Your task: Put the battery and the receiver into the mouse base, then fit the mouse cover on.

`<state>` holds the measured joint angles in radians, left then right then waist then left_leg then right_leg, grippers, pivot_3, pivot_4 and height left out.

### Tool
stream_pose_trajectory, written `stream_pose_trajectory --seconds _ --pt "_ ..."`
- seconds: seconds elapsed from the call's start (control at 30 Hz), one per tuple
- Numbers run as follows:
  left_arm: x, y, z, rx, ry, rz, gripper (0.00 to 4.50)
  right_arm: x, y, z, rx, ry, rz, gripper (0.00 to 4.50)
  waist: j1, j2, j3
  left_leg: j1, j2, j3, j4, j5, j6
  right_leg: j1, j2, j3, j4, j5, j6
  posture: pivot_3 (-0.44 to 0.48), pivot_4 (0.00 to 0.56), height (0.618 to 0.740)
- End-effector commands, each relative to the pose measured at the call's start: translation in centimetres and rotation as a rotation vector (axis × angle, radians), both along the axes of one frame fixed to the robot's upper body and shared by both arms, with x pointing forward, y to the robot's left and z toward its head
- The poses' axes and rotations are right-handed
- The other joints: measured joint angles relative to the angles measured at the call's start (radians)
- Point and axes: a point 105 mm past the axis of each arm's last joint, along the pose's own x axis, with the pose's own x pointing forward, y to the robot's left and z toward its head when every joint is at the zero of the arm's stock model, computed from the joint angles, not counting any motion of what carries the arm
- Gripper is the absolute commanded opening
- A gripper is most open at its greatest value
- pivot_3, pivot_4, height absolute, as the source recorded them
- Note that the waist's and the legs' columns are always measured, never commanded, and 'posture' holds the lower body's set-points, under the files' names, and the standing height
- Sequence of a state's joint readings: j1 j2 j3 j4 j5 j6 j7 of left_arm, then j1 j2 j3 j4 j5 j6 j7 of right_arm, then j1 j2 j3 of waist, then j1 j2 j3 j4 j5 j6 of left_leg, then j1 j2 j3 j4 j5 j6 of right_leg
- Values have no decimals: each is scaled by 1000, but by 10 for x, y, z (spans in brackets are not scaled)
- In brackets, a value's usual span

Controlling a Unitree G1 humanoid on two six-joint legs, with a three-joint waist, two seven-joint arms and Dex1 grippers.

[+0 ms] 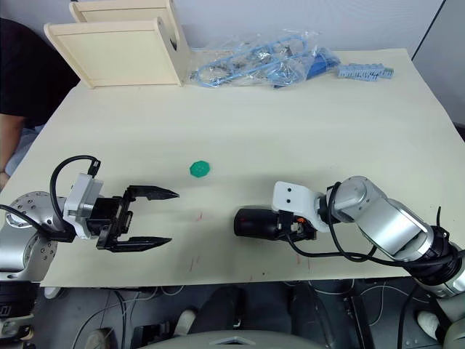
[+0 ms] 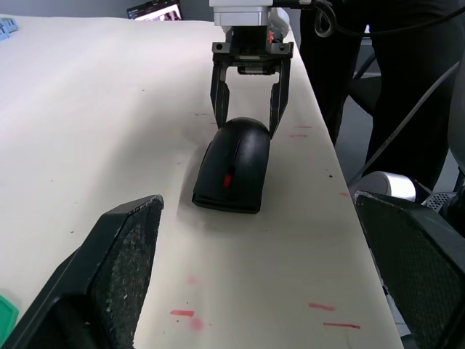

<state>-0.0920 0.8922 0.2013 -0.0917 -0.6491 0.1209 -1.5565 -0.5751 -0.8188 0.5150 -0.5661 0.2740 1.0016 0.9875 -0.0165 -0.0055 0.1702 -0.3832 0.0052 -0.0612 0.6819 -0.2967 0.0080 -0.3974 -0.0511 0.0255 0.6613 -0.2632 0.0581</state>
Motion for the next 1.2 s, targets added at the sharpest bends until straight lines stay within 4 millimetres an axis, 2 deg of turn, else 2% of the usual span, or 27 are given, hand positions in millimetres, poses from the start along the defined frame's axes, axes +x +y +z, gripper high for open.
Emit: stream_pose_trajectory --seconds 0.03,1.2 --pt "-4 0 1 6 -9 -37 4500 -2 -2 -1 -13 -6 -1 2276 0 0 0 0 0 0 0 0 0 0 0 0 0 0 0 0 150 740" --pt "-4 -3 -1 3 -4 -44 4500 -1 7 -3 -64 -12 67 2276 -1 0 0 0 0 0 0 0 0 0 0 0 0 0 0 0 150 740"
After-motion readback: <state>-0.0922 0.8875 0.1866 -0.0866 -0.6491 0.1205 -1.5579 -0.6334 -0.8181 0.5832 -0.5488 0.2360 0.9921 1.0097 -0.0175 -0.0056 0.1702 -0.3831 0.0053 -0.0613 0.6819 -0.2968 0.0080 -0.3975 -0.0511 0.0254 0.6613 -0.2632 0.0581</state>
